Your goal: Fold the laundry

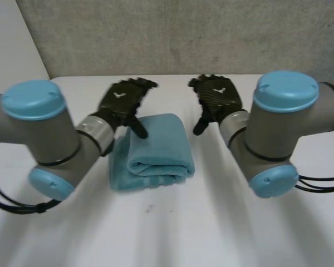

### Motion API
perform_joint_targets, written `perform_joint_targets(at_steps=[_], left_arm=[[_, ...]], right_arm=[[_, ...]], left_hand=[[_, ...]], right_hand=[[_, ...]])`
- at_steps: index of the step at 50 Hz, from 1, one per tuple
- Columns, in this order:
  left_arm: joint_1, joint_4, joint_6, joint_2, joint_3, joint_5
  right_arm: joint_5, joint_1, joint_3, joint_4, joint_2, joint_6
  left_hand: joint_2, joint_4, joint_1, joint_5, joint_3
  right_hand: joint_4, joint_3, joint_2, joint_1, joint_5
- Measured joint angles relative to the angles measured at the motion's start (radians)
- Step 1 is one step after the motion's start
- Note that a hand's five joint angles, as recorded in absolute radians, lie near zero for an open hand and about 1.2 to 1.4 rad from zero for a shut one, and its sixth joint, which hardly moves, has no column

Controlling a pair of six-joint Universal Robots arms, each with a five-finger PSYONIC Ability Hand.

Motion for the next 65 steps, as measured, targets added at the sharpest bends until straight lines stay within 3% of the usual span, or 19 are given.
perform_joint_targets(at_steps=[7, 12, 21, 30, 38, 47, 53, 60, 65], left_arm=[[-0.042, -0.052, -0.043, -0.137, 0.130, 0.072], [-0.036, -0.089, -0.045, -0.195, 0.162, 0.085], [0.042, -0.133, 0.008, -0.196, 0.087, 0.026], [0.094, -0.173, 0.170, -0.139, 0.000, -0.072], [0.096, -0.177, 0.211, -0.084, -0.075, -0.096], [0.093, -0.176, 0.207, -0.021, -0.121, -0.092], [0.093, -0.176, 0.200, 0.105, -0.114, -0.088], [0.102, -0.186, 0.174, 0.263, -0.068, -0.085], [0.151, -0.249, 0.089, 0.380, -0.027, -0.076]], right_arm=[[-0.025, -0.072, -0.009, 0.056, 0.023, 0.078], [-0.108, -0.077, -0.066, 0.107, 0.084, 0.091], [-0.278, -0.067, -0.213, 0.193, 0.203, 0.151], [-0.348, -0.046, -0.374, 0.306, 0.339, 0.170], [-0.343, -0.028, -0.479, 0.385, 0.423, 0.154], [-0.318, -0.027, -0.521, 0.408, 0.406, 0.107], [-0.263, -0.034, -0.513, 0.406, 0.271, 0.089], [-0.142, -0.054, -0.449, 0.400, 0.070, 0.083], [-0.039, -0.121, -0.312, 0.389, -0.131, 0.042]], left_hand=[[0.000, 0.001, 0.000, 0.002, 0.001], [0.012, 0.009, 0.020, 0.003, 0.002], [0.012, 0.009, 0.020, 0.004, 0.002], [0.012, 0.009, 0.020, 0.003, 0.002], [0.012, 0.009, 0.020, 0.003, 0.002], [0.011, 0.009, 0.018, 0.001, 0.001], [0.010, 0.007, 0.016, 0.000, 0.000], [0.010, 0.007, 0.016, -0.001, 0.000], [0.010, 0.007, 0.016, 0.000, 0.000]], right_hand=[[0.000, 0.000, 0.000, 0.000, 0.000], [0.000, 0.000, 0.000, 0.000, 0.000], [0.000, 0.000, 0.000, 0.000, 0.000], [0.000, 0.000, 0.000, 0.000, 0.000], [0.000, 0.000, 0.000, -0.014, 0.000], [0.000, 0.000, 0.000, -0.016, 0.000], [0.000, 0.000, 0.000, -0.016, 0.000], [0.000, 0.000, 0.000, -0.016, 0.000], [0.000, 0.000, 0.000, -0.016, 0.000]])
